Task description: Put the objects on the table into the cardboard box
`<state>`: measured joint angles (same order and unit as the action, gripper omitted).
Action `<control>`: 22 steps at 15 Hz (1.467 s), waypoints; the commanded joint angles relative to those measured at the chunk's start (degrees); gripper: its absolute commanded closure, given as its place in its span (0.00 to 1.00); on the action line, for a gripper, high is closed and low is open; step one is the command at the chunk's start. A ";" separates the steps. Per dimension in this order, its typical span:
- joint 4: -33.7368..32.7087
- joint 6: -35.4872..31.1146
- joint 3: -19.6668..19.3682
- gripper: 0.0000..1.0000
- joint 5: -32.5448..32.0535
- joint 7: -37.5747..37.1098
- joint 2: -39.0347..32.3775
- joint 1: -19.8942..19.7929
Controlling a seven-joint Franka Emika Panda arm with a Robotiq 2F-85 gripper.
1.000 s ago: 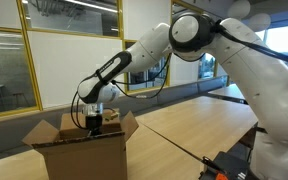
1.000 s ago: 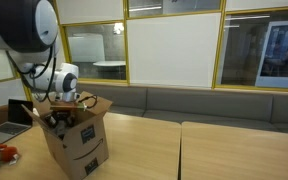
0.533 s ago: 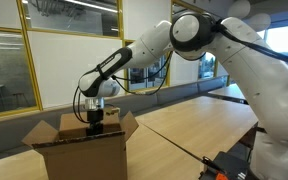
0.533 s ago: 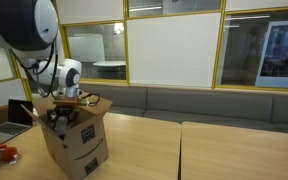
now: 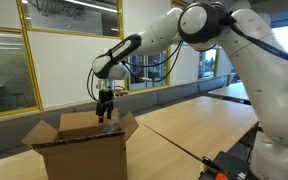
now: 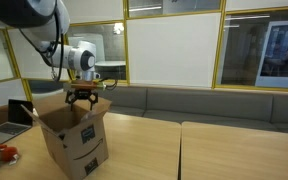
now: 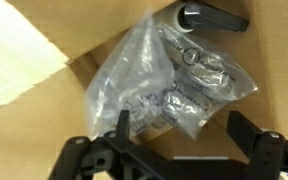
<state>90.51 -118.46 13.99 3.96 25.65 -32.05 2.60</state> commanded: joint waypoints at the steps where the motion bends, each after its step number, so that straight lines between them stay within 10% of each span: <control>1: 2.75 -0.75 -3.12 0.00 0.35 -2.21 5.51 -1.16; 13: 20.82 -6.56 -15.30 0.00 -9.51 -16.02 18.29 -3.69; 22: 37.94 -17.84 -15.68 0.00 -9.68 -26.58 19.78 -3.53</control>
<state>122.18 -131.26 -1.71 -6.53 2.56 -14.52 -1.40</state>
